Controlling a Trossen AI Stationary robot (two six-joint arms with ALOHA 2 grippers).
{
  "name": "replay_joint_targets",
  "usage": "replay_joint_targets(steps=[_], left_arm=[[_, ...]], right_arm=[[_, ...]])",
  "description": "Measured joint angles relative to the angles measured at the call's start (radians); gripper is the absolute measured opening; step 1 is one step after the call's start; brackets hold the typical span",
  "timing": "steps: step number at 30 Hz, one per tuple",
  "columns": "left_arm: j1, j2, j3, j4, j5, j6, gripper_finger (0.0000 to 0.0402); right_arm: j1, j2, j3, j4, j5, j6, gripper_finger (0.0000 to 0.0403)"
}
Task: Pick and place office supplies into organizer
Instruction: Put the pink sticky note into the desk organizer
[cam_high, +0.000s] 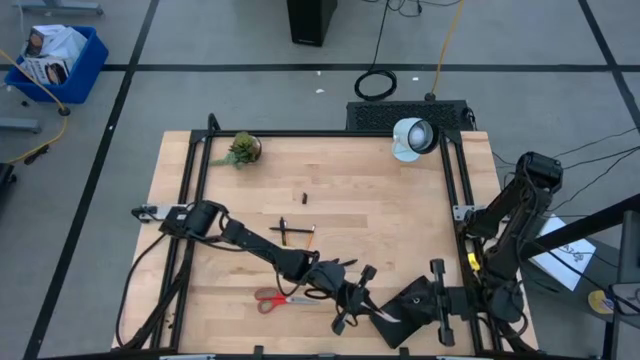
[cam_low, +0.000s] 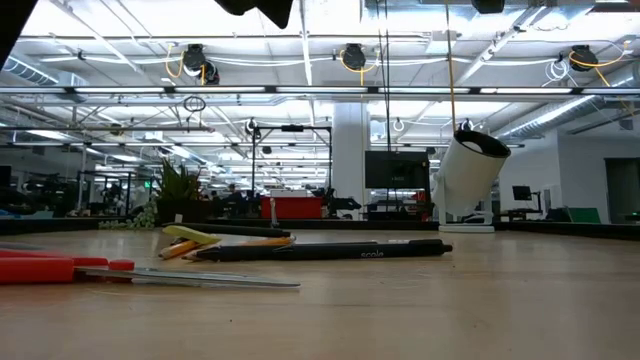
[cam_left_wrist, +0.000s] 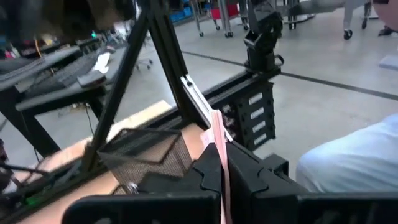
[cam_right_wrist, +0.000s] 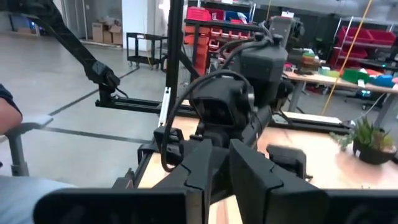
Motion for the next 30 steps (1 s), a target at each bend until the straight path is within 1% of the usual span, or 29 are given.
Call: replay_joint_targets(steps=[5,9,12,18,20,22,23,25,27,30], left_arm=[[0.006,0.000,0.000,-0.001,0.007,0.017,0.0021],[0.006,0.000,0.000,0.006,0.001,0.034,0.0010],[0.010,0.000,0.000,0.036,0.000,0.035,0.0005],[0.017,0.000,0.001,0.049,-0.011,0.026,0.0029],[0.015,0.000,0.001,0.052,-0.010,-0.015,0.0025],[0.011,0.000,0.001,0.075,-0.010,-0.050,0.0012],[0.011,0.000,0.002,0.077,-0.010,-0.052,0.0007],[0.010,-0.001,0.002,0.072,-0.010,-0.053,0.0006],[0.016,-0.001,0.002,0.060,-0.009,-0.084,0.0010],[0.022,-0.003,0.002,0.035,-0.013,-0.120,0.0006]], right_arm=[[0.000,0.000,-0.040,0.097,0.000,-0.010,0.0045],[0.000,0.000,-0.051,0.173,0.000,-0.083,0.0045],[0.000,0.000,-0.051,0.187,0.000,-0.120,0.0045],[0.000,0.000,-0.051,0.182,-0.001,-0.105,0.0045],[0.000,0.000,-0.051,0.172,-0.019,-0.075,0.0045],[0.000,0.000,-0.051,0.133,-0.071,-0.049,0.0045],[0.000,0.000,-0.051,0.107,-0.080,-0.038,0.0045],[0.000,0.000,-0.051,0.051,-0.069,-0.030,0.0045],[0.000,0.002,-0.054,0.017,-0.049,-0.014,0.0045],[-0.009,0.003,-0.076,0.012,-0.073,0.070,0.0045]])
